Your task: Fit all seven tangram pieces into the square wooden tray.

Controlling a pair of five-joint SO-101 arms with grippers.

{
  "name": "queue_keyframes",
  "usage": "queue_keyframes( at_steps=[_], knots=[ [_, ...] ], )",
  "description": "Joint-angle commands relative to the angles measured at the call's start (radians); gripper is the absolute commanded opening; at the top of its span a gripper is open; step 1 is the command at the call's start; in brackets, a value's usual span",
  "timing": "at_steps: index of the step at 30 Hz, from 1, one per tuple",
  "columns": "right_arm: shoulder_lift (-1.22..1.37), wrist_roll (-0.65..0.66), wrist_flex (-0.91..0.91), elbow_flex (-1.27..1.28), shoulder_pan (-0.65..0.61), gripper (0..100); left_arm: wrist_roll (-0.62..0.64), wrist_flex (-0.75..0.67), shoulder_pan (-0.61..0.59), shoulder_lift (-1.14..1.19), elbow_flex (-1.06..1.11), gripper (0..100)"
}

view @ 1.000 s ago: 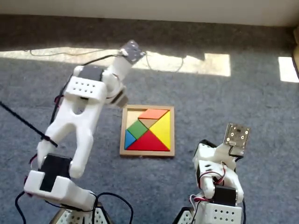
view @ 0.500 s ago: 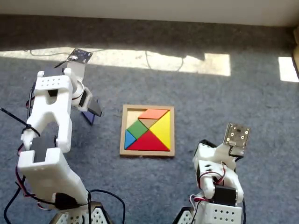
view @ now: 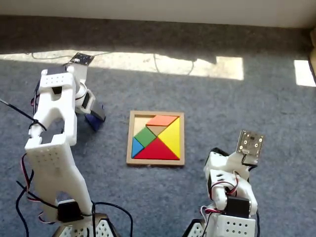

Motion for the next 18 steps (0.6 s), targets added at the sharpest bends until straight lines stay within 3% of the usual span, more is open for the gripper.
queue_keyframes(
  at_steps=[1,6,18],
  knots=[
    [0.004,-0.008,-0.021,0.137,0.012,0.5,0.008,0.046,0.047,-0.005,-0.039,33],
    [0.004,-0.008,-0.021,0.137,0.012,0.5,0.008,0.095,0.084,0.001,-0.039,27],
    [0.004,-0.008,-0.021,0.137,0.012,0.5,0.040,0.092,0.134,0.001,-0.038,27]
  ],
)
